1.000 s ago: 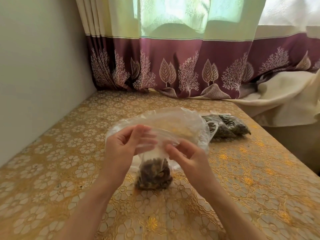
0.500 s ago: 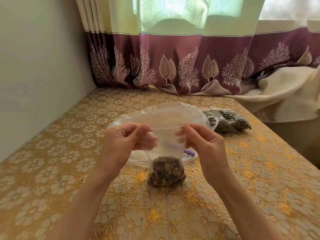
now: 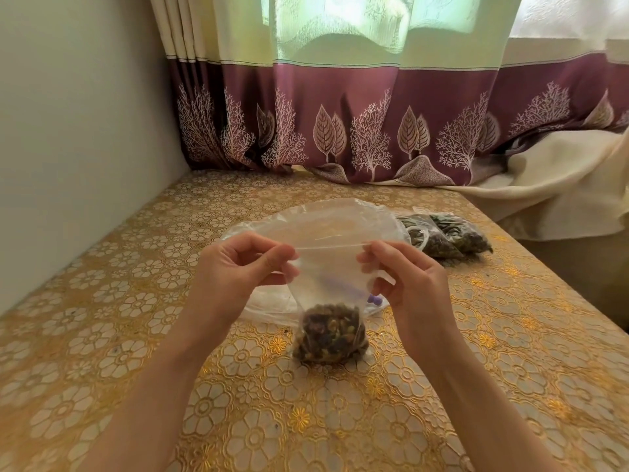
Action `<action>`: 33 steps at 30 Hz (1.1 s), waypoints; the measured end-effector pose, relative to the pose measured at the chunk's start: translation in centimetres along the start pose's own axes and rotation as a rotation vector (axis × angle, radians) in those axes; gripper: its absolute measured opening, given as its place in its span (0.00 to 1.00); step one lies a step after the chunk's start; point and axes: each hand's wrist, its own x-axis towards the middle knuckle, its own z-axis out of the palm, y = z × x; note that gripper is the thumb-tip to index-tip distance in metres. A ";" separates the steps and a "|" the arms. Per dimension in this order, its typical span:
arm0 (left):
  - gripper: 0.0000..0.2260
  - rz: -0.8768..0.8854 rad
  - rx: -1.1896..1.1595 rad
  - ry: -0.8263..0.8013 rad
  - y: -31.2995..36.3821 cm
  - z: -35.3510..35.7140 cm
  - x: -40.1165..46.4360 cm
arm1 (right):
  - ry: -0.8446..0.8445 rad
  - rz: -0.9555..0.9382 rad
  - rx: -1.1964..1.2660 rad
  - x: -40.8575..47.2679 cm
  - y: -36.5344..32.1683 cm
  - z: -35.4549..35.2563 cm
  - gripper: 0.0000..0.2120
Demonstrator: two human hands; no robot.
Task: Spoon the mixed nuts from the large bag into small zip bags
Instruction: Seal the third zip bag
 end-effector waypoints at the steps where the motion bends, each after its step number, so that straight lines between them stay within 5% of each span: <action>1: 0.07 0.013 0.008 0.005 0.0 0.0 0.0 | 0.000 -0.002 0.002 0.0 0.0 0.0 0.09; 20: 0.07 0.071 0.237 -0.062 -0.2 1.0 -0.5 | -0.118 -0.097 -0.166 0.4 0.4 -0.6 0.10; 29: 0.03 0.089 0.321 -0.041 -0.3 1.3 -0.6 | -0.127 -0.188 -0.258 0.2 0.2 -0.5 0.03; 33: 0.06 0.080 0.332 -0.054 -0.3 1.3 -0.9 | -0.147 -0.278 -0.401 -0.1 0.2 -0.3 0.11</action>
